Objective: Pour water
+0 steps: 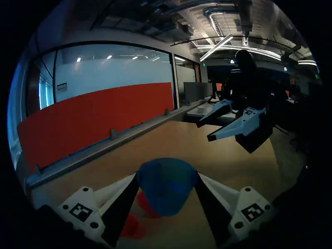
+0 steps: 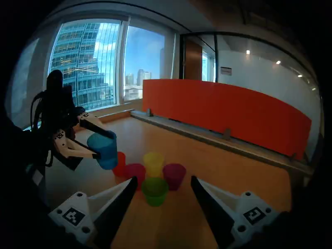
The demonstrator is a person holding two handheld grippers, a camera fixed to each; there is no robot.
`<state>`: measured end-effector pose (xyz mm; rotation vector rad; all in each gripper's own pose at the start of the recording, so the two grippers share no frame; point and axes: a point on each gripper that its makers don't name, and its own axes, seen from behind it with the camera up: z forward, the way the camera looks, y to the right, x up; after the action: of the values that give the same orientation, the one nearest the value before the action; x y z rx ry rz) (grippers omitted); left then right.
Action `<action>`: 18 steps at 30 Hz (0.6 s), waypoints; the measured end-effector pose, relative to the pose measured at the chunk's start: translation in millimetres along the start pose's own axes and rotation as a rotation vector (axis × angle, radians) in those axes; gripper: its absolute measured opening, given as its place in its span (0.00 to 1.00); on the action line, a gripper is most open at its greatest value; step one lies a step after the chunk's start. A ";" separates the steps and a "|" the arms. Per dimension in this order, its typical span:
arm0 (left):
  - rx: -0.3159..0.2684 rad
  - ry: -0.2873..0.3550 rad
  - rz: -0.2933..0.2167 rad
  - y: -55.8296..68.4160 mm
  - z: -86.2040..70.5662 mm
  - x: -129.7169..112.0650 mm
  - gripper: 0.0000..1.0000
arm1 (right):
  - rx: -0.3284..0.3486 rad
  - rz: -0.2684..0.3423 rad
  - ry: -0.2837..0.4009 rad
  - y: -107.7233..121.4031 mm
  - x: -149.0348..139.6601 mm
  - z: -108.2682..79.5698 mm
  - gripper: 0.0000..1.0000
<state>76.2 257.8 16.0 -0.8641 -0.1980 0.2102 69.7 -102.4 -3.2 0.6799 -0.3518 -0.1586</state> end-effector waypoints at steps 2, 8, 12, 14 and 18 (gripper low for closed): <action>0.013 0.015 -0.005 -5.1 -3.1 4.8 0.89 | 0.003 0.000 0.001 -1.4 0.4 1.6 0.99; 0.053 0.048 -0.026 -21.0 -12.0 14.8 0.89 | 0.011 -0.001 0.000 -5.5 0.4 5.2 0.99; 0.074 0.074 -0.030 -30.0 -18.5 25.6 0.89 | 0.013 -0.006 -0.004 -7.5 -0.9 8.0 0.99; 0.084 0.091 -0.030 -33.9 -22.2 32.3 0.89 | 0.015 -0.010 -0.007 -8.6 -2.3 9.9 0.99; 0.103 0.117 -0.029 -41.0 -28.9 44.4 0.89 | 0.018 -0.016 -0.012 -10.6 -4.9 14.2 1.00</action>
<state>130.5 222.5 33.1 -0.7683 -0.0895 0.1405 59.6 -117.6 -1.1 0.7004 -0.3598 -0.1748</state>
